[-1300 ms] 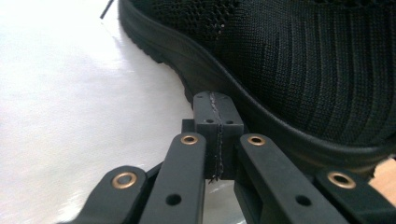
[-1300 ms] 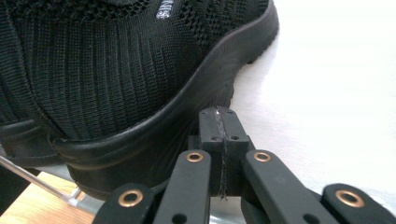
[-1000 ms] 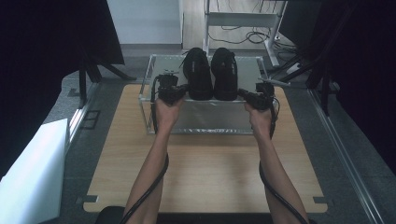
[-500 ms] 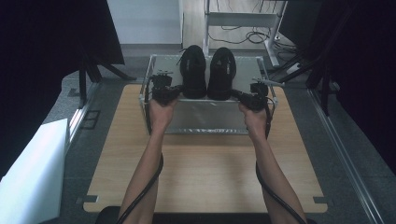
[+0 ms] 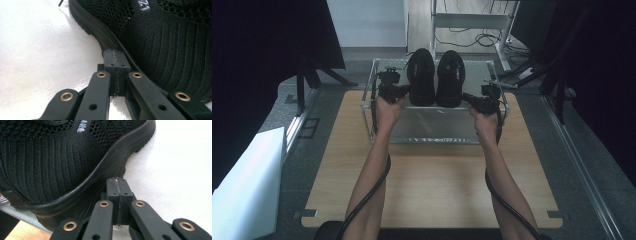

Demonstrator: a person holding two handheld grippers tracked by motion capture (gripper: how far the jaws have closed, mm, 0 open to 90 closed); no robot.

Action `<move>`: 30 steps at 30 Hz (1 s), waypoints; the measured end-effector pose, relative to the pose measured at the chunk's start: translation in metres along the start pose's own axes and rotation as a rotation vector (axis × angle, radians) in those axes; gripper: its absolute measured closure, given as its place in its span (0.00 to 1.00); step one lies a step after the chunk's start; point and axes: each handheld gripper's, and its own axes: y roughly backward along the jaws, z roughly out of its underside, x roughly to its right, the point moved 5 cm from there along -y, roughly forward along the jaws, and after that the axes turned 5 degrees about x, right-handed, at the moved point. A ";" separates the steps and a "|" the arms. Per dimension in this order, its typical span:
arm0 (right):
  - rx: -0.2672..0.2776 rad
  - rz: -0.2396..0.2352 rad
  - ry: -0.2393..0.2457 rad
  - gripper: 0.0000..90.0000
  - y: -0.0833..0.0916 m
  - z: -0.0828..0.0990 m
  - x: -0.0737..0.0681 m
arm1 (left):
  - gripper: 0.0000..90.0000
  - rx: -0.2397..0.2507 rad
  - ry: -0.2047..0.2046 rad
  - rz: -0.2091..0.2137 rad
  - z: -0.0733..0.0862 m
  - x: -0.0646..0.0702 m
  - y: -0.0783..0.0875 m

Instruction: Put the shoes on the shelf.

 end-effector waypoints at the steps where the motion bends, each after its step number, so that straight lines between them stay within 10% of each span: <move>1: -0.004 -0.001 0.005 1.00 0.001 0.000 0.001 | 1.00 -0.007 -0.002 0.021 0.000 0.002 -0.001; 12: 0.009 -0.017 0.001 1.00 0.009 -0.003 0.014 | 1.00 0.019 -0.010 0.036 0.002 0.010 0.003; 18: 0.063 -0.057 0.011 0.86 0.029 -0.008 0.013 | 0.64 0.113 -0.020 0.038 0.007 0.012 0.025; 30: 0.069 -0.149 0.114 0.52 0.068 0.004 0.006 | 0.24 0.150 -0.099 0.099 0.033 0.030 0.061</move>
